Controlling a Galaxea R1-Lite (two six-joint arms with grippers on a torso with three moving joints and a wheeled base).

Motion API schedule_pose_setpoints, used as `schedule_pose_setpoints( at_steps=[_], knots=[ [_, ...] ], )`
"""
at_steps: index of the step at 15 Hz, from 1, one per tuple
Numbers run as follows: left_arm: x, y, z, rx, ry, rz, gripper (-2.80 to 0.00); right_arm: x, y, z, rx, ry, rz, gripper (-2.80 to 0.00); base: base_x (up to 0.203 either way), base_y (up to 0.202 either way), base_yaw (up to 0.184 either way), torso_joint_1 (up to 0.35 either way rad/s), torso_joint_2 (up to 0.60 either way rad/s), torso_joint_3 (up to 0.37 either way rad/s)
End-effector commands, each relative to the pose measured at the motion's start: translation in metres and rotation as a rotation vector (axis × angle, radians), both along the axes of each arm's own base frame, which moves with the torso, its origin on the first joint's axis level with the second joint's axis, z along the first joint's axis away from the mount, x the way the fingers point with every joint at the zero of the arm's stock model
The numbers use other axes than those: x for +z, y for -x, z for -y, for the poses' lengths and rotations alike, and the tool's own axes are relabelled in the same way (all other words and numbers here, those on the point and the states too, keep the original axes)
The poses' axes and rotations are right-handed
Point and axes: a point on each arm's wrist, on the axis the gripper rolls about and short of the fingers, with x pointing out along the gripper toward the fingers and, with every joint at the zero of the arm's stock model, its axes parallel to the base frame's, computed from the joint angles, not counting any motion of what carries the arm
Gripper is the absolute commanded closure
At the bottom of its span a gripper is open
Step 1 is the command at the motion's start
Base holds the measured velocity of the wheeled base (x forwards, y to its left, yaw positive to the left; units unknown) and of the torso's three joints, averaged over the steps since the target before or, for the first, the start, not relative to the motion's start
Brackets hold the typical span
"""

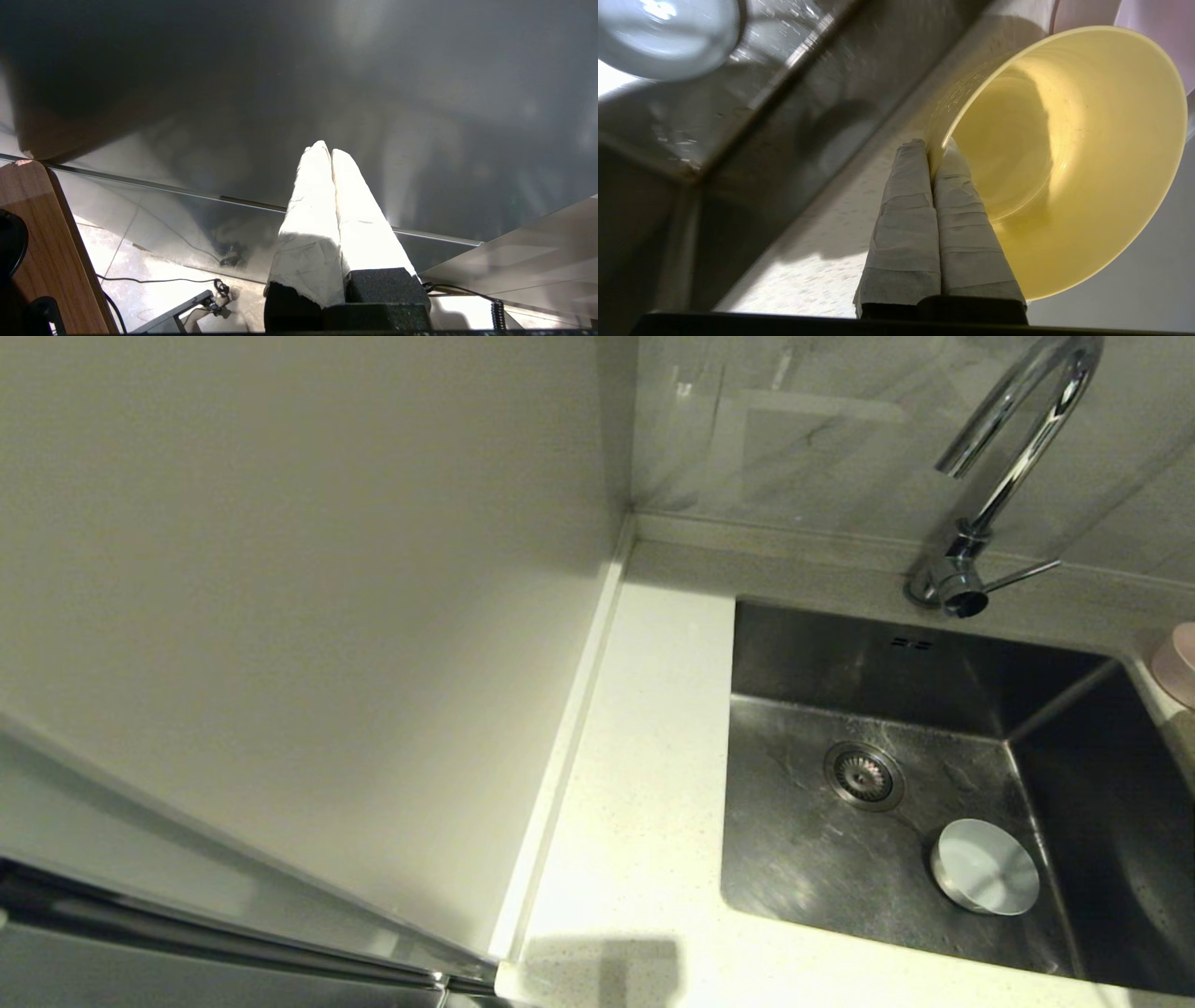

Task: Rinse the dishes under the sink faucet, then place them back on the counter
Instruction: Put a bowl back to the table from the sink

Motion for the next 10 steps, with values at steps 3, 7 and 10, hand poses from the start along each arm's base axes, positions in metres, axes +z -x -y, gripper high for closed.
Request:
schedule_pose_setpoints(
  at_steps=[3,7,10],
  knots=[
    [-0.0008,-0.0002,0.0,0.0,0.0,-0.002,0.0,-0.0124,-0.0102,0.0112,-0.015,-0.009,-0.031,0.0,0.0,0.0,0.0,0.0,0.0,0.0],
    [-0.0008,-0.0002,0.0,0.0,0.0,-0.002,0.0,-0.017,-0.0124,0.0136,-0.037,-0.01,-0.051,0.0,0.0,0.0,0.0,0.0,0.0,0.0],
    [-0.0008,-0.0002,0.0,0.0,0.0,-0.002,0.0,-0.0188,-0.0133,0.0147,-0.046,-0.009,-0.059,-2.8,0.0,0.0,0.0,0.0,0.0,0.0]
  ],
)
